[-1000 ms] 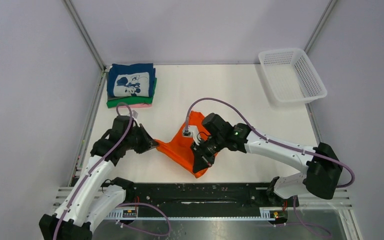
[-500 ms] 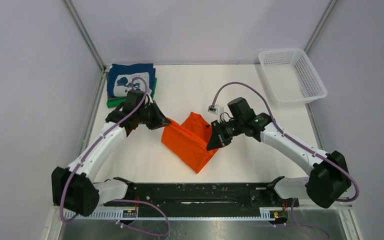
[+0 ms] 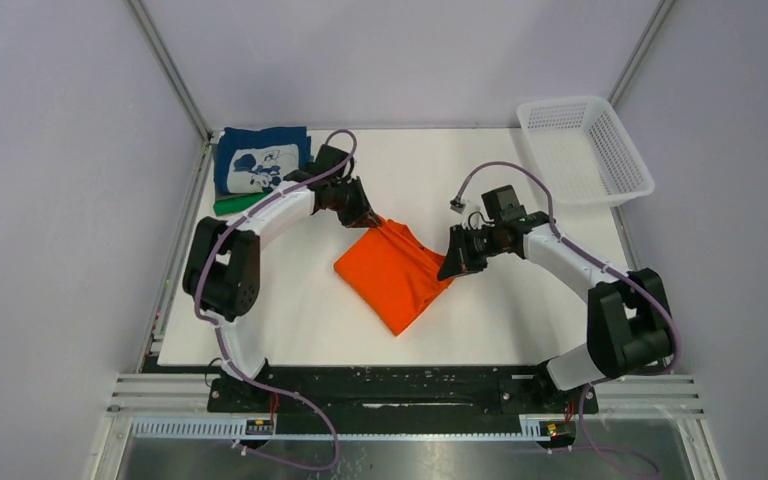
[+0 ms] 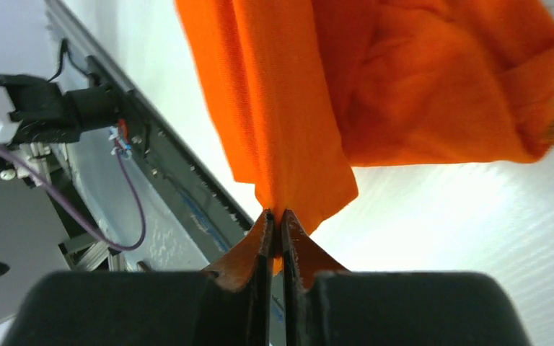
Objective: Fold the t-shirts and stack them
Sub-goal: Fold the long partially folded tshirt into a neat square
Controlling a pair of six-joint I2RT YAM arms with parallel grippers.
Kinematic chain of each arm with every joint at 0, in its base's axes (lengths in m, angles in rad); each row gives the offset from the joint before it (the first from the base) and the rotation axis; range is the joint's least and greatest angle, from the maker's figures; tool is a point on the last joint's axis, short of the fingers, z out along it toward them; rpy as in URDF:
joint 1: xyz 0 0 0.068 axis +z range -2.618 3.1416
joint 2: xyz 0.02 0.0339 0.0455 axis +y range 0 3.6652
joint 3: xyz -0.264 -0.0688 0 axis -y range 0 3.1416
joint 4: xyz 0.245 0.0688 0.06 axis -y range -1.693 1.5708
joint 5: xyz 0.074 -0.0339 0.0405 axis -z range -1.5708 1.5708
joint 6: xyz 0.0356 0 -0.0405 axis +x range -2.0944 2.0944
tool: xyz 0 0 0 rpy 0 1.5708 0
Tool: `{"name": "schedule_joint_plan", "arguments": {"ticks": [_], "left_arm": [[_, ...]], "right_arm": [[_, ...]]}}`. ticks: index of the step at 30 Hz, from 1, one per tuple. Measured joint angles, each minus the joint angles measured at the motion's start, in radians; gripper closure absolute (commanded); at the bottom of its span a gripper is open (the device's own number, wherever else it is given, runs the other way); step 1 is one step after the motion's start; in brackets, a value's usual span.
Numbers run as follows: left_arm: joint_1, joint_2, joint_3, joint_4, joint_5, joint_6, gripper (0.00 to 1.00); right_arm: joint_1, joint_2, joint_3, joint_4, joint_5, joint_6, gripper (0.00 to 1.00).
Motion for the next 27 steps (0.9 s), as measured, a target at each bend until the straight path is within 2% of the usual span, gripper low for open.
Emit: {"name": "schedule_joint_plan", "arguments": {"ticks": [4, 6, 7, 8, 9, 10, 11, 15, 19, 22, 27], "left_arm": [[-0.009, 0.165, 0.099, 0.008, 0.004, -0.004, 0.97], [-0.01, 0.231, 0.138, 0.013, 0.004, -0.008, 0.86], [-0.01, 0.253, 0.151, 0.016, 0.003, -0.009, 0.78], [-0.01, 0.272, 0.166, 0.019, 0.0, -0.01, 0.65], [-0.009, 0.289, 0.182, 0.024, -0.006, -0.009, 0.46], [-0.006, 0.302, 0.199, 0.029, -0.015, -0.01, 0.18], [-0.004, 0.307, 0.209, 0.031, -0.017, 0.001, 0.03], [0.01, 0.305, 0.25, 0.052, -0.031, 0.023, 0.01], [0.021, 0.275, 0.253, 0.024, -0.031, 0.119, 0.01], [0.022, 0.231, 0.233, -0.02, -0.049, 0.223, 0.01], [0.021, 0.165, 0.15, -0.082, -0.06, 0.386, 0.02]], "right_arm": [[-0.04, 0.088, 0.005, 0.028, 0.063, -0.006, 0.85], [-0.054, 0.135, 0.028, 0.029, 0.101, -0.016, 0.79], [-0.06, 0.167, 0.056, 0.02, 0.124, -0.023, 0.72], [-0.062, 0.193, 0.08, 0.019, 0.142, -0.028, 0.64], [-0.064, 0.219, 0.108, 0.013, 0.165, -0.035, 0.48], [-0.066, 0.239, 0.129, 0.008, 0.185, -0.037, 0.11], [-0.068, 0.253, 0.146, 0.001, 0.209, -0.04, 0.02], [-0.071, 0.274, 0.182, -0.033, 0.307, -0.039, 0.01], [-0.072, 0.243, 0.2, -0.061, 0.407, -0.031, 0.01], [-0.072, 0.147, 0.177, -0.06, 0.521, -0.011, 0.0], [-0.073, -0.106, 0.079, 0.0, 0.729, 0.028, 0.01]]}}
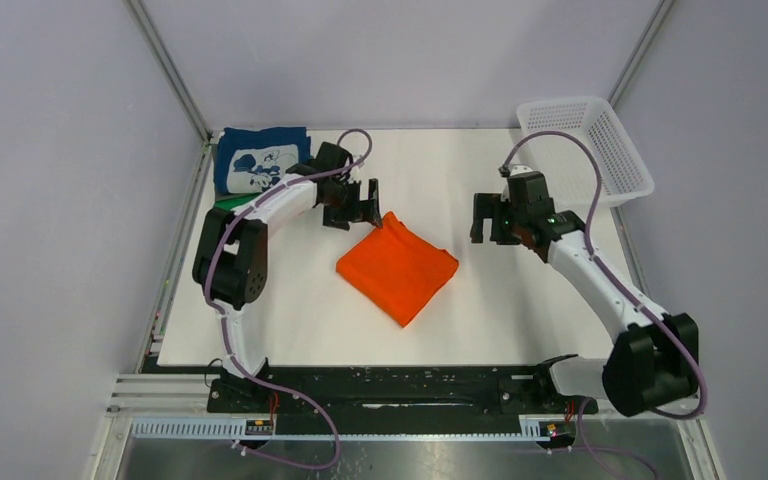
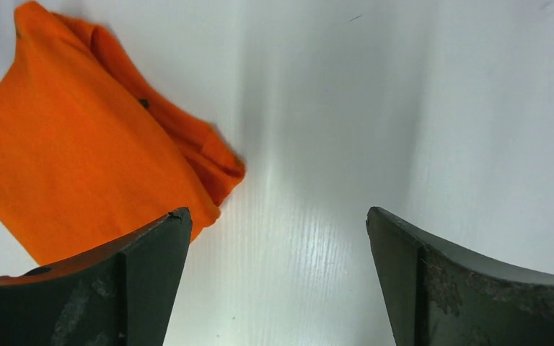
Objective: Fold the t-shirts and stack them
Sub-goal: Fold the long partially folded tshirt into a neat square, then put the neatly folded tshirt into the corner of the board with the left arm
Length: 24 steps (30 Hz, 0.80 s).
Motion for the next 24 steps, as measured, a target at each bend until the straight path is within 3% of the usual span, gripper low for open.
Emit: {"name": "schedule_joint_plan", "arguments": {"ticks": [4, 13, 15, 16, 18, 24], "left_arm": [[-0.018, 0.011, -0.04, -0.055, -0.012, 0.075, 0.08], [-0.125, 0.12, 0.031, -0.138, -0.138, 0.103, 0.22], [-0.145, 0.138, 0.055, -0.153, -0.178, 0.094, 0.38], [-0.154, 0.145, 0.064, -0.157, -0.192, 0.09, 0.55], [-0.169, 0.159, 0.079, -0.161, -0.212, 0.072, 0.98], [-0.214, 0.176, 0.108, -0.158, -0.272, 0.029, 1.0]], "right_arm": [[-0.001, -0.106, -0.077, 0.052, 0.075, 0.003, 0.0], [-0.001, -0.14, -0.148, 0.058, 0.126, 0.0, 0.01], [-0.001, -0.158, -0.151, 0.061, 0.126, -0.002, 0.01], [-0.001, -0.169, -0.154, 0.064, 0.126, -0.003, 0.01], [-0.001, -0.188, -0.16, 0.07, 0.126, -0.005, 0.01], [-0.001, -0.219, -0.178, 0.08, 0.13, -0.01, 0.01]]}}
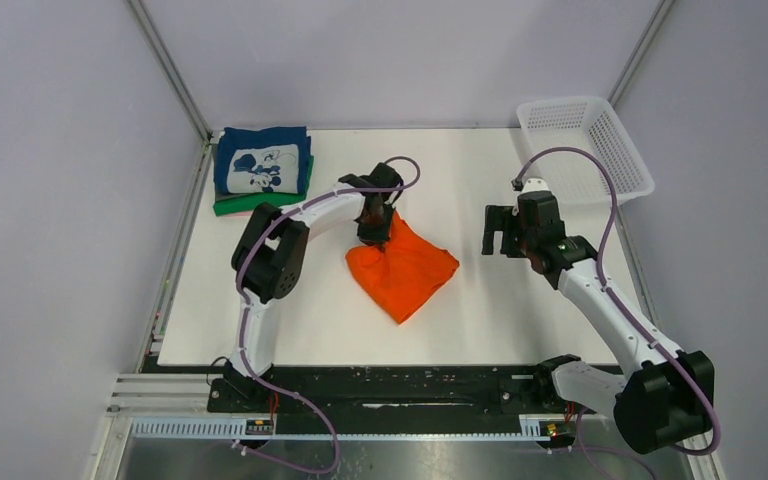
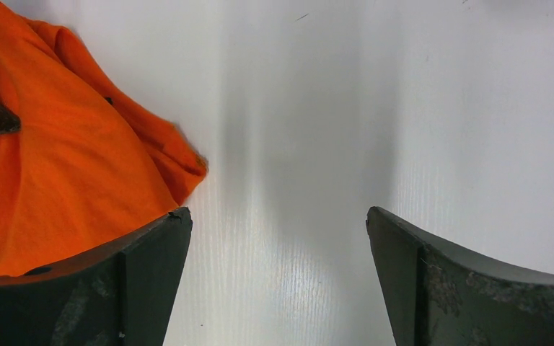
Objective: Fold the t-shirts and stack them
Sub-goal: Put the neatly folded tshirt into the corner of the board with the left arm
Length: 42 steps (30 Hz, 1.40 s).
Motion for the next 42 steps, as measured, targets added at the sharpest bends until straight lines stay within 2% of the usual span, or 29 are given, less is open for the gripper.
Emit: {"name": "schedule_joint_plan", "arguments": {"ticks": [6, 11, 19, 32, 42], "left_arm": [[-0.009, 0.014, 0.061, -0.059, -0.243, -0.044, 1.0], [0.064, 0.036, 0.17, -0.102, -0.448, -0.034, 1.0], [0.162, 0.085, 0.405, -0.111, -0.674, 0.043, 1.0], [0.288, 0.138, 0.689, -0.085, -0.811, 0.266, 1.0], [0.291, 0.092, 0.704, -0.064, -0.777, 0.333, 1.0]], "right_arm": [[0.0, -0.023, -0.019, 0.02, 0.023, -0.006, 0.01], [0.0, -0.025, -0.024, 0.034, 0.047, -0.017, 0.01], [0.0, -0.014, -0.044, 0.077, 0.065, -0.033, 0.01], [0.0, -0.019, -0.06, 0.121, 0.137, -0.058, 0.01], [0.0, -0.029, -0.06, 0.114, 0.171, -0.065, 0.0]]}}
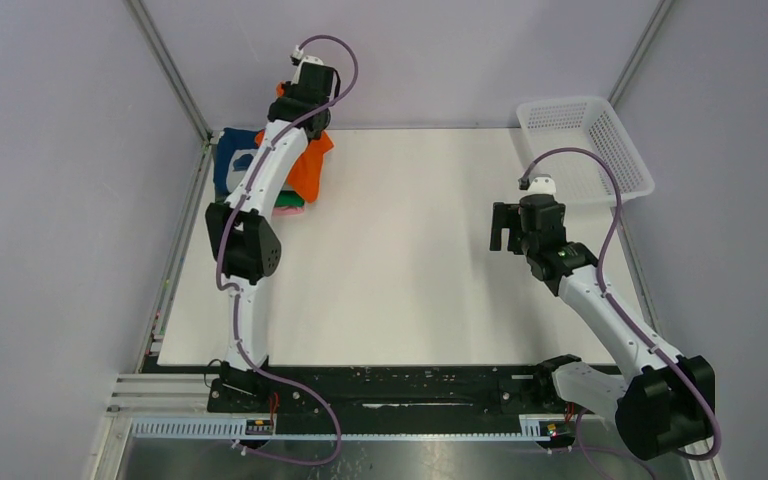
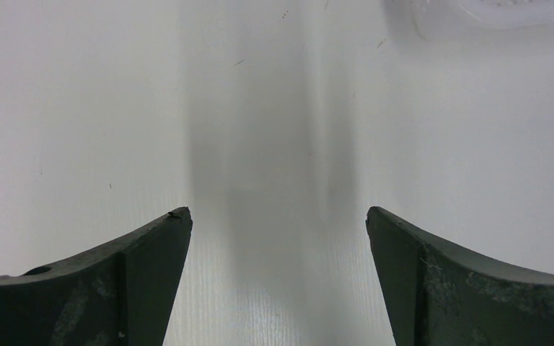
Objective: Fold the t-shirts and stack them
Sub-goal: Put the neatly folded tshirt into the corner of the board with the left arm
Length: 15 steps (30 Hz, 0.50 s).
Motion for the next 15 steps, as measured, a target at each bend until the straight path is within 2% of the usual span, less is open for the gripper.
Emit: {"name": "schedule_joint_plan", "arguments": {"ticks": [6, 15], "left_arm": [[0.015, -0.061, 0.011, 0.031, 0.03, 0.001, 1.0], [0.106, -0.045, 0.01, 0.086, 0.076, -0.005, 1.0]], "right_arm": [[0.0, -0.016, 0.0, -0.003, 0.003, 0.0, 0.01], [0.0, 0.002, 0.002, -0.02, 0.008, 0.0, 0.0]]}}
